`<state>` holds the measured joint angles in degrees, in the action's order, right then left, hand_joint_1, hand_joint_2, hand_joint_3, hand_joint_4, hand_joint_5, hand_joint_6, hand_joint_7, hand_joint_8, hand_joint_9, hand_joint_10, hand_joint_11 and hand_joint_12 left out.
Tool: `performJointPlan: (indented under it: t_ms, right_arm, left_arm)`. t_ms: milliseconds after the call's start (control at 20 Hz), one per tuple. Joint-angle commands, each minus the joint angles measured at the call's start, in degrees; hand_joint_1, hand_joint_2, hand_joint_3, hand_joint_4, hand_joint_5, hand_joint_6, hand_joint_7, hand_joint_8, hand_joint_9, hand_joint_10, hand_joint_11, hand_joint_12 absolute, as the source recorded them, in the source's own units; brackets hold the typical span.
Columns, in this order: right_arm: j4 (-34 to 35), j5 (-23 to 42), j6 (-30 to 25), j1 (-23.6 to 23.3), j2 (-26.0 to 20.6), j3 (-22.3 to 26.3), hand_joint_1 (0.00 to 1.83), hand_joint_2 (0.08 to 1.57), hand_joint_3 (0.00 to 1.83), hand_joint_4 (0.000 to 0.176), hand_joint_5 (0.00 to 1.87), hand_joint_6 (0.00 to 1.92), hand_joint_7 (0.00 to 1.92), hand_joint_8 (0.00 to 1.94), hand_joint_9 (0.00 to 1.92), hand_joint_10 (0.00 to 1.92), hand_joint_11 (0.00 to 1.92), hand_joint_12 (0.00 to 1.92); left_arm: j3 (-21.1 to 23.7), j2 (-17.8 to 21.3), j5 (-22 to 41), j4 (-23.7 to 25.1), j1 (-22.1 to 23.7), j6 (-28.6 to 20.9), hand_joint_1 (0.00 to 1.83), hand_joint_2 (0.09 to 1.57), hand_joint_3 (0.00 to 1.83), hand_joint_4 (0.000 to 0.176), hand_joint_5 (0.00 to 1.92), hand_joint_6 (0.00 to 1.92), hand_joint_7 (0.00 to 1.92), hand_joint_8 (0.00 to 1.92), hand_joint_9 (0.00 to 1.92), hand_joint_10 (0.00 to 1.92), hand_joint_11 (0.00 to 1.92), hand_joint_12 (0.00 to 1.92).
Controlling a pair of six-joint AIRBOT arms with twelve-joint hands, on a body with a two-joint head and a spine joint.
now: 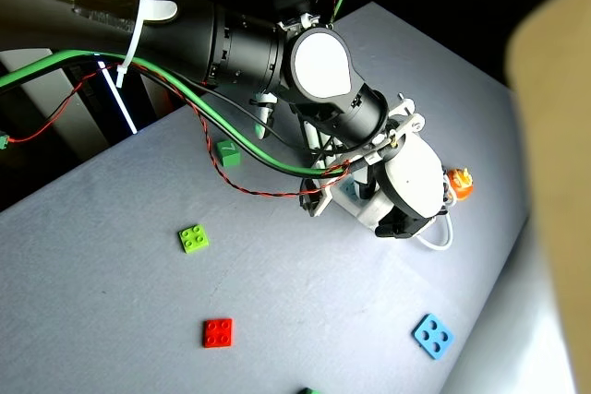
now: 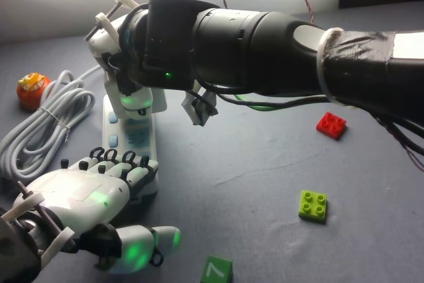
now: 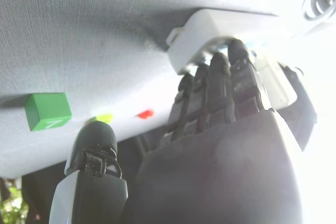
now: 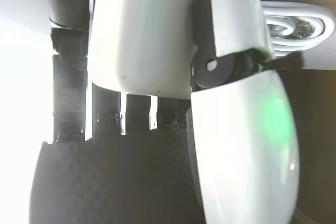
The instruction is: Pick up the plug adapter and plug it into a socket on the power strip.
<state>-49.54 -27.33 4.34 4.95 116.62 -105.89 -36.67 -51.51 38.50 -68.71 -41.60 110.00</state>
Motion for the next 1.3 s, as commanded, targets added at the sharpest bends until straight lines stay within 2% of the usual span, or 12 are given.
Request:
performJointPlan:
  t_ms: [0,150,250,300,500,750,1250]
  right_arm:
    - [-1.1,2.3,-0.7,-0.2,0.3,-0.1,1.40,1.05,0.00,0.000,1.02,0.81,1.10,0.78,1.15,0.83,1.01,0.88]
    - [-1.1,3.8,-2.6,0.8,0.8,-0.5,1.39,1.05,0.00,0.000,1.01,0.82,1.08,0.82,1.14,0.86,0.99,0.89]
    - [-0.4,4.4,-2.4,1.4,0.9,-0.5,1.39,1.05,0.00,0.000,0.99,0.84,1.08,0.82,1.15,0.85,0.99,0.91]
    - [-0.4,4.6,-2.3,1.8,0.9,-0.5,1.39,1.05,0.00,0.000,0.98,0.85,1.08,0.82,1.15,0.84,1.00,0.91]
    - [2.6,5.3,1.1,2.8,1.0,-0.5,1.39,1.06,0.00,0.000,0.98,0.85,1.08,0.84,1.14,0.86,1.00,0.90]
    - [2.8,8.7,0.3,1.6,-0.1,-0.5,1.39,1.05,0.00,0.000,0.99,0.84,1.09,0.81,1.14,0.85,0.99,0.91]
    - [2.8,10.1,0.4,0.9,-1.2,-0.4,1.39,1.06,0.00,0.000,0.96,0.90,1.07,0.84,1.13,0.88,0.98,0.90]
  left_arm:
    - [0.1,-0.2,-2.3,0.8,-0.1,-0.3,0.00,1.27,0.00,0.000,0.06,0.00,0.06,0.01,0.07,0.01,0.00,0.22]
    - [-0.1,-0.2,-2.3,0.8,-0.1,-0.3,0.00,1.27,0.00,0.000,0.06,0.00,0.07,0.01,0.08,0.01,0.00,0.24]
    - [-0.1,-0.2,-2.3,0.8,0.0,-0.3,0.00,1.27,0.00,0.000,0.04,0.00,0.05,0.00,0.06,0.00,0.00,0.18]
    - [-0.1,-0.2,-2.3,0.8,0.0,-0.3,0.00,1.27,0.00,0.000,0.05,0.00,0.06,0.00,0.08,0.00,0.00,0.23]
    - [-0.1,-0.2,-2.5,0.8,0.1,-0.3,0.00,1.26,0.00,0.000,0.06,0.00,0.06,0.00,0.08,0.00,0.00,0.23]
    - [-0.2,-0.1,-2.5,0.8,0.3,-0.3,0.00,1.27,0.00,0.000,0.06,0.00,0.06,0.00,0.07,0.00,0.00,0.22]
    - [-0.3,-0.1,-2.6,0.8,0.3,-0.3,0.00,1.26,0.00,0.000,0.05,0.00,0.05,0.00,0.06,0.00,0.00,0.20]
